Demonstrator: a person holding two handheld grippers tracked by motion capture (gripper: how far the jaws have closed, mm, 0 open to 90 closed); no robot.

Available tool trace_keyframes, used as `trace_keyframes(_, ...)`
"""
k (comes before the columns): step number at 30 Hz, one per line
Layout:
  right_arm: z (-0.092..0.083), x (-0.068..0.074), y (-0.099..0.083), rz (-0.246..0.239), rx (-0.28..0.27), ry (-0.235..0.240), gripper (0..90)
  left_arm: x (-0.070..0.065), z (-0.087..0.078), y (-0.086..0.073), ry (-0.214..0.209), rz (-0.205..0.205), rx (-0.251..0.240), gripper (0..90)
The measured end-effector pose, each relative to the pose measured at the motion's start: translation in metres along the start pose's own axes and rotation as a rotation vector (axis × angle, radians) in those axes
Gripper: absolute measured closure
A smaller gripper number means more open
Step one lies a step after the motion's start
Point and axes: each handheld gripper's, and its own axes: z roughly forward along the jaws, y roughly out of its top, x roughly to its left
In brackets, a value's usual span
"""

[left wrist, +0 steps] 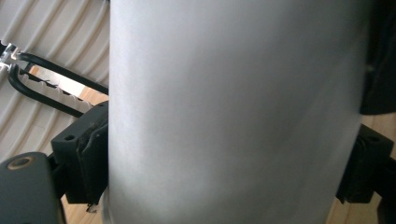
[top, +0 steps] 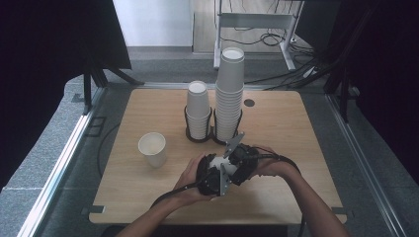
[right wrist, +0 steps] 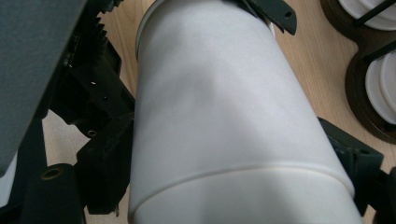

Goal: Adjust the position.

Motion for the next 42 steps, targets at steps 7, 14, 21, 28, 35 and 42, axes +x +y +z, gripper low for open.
trace_keyframes(7,0.0,-0.003,-0.002,-0.003,0.014,0.023,18.8,0.001,0.0,0.001,-0.044,-0.039,-0.011,4.1)
trace_keyframes(14,0.0,-0.006,-0.007,0.011,-0.006,0.008,18.9,0.006,-0.007,0.001,-0.081,-0.05,-0.035,0.0)
trace_keyframes(21,0.005,-0.01,-0.017,0.046,-0.026,-0.014,18.9,0.013,-0.015,-0.001,-0.089,-0.106,-0.077,0.0)
trace_keyframes(28,0.007,-0.015,-0.025,0.084,-0.073,-0.058,18.8,0.026,-0.02,-0.006,-0.115,-0.204,-0.103,0.0)
trace_keyframes(35,0.007,-0.015,-0.03,0.125,-0.141,-0.087,18.7,0.033,-0.023,-0.012,-0.133,-0.292,-0.125,0.9)
trace_keyframes(42,0.01,-0.015,-0.033,0.173,-0.209,-0.098,18.7,0.037,-0.024,-0.019,-0.146,-0.368,-0.133,2.4)
